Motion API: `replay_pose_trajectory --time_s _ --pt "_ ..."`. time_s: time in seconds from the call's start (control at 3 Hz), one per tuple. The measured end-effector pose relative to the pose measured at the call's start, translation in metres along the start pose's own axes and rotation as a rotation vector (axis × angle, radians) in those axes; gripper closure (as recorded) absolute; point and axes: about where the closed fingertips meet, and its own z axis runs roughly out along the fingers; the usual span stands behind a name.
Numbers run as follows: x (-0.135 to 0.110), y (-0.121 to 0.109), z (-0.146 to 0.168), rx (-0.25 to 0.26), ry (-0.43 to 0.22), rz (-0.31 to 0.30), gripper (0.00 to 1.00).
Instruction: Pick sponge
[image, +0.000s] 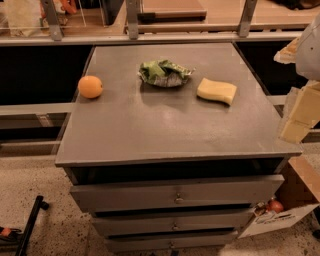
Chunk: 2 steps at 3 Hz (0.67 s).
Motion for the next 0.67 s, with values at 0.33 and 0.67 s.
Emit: replay_pose_trajectory --time_s 0.33,0.67 --pt "0.0 0.0 0.0 0.0 0.0 0.0 0.0" --pt "-0.005 -0.026 0.009 0.041 0.01 -0.012 0.0"
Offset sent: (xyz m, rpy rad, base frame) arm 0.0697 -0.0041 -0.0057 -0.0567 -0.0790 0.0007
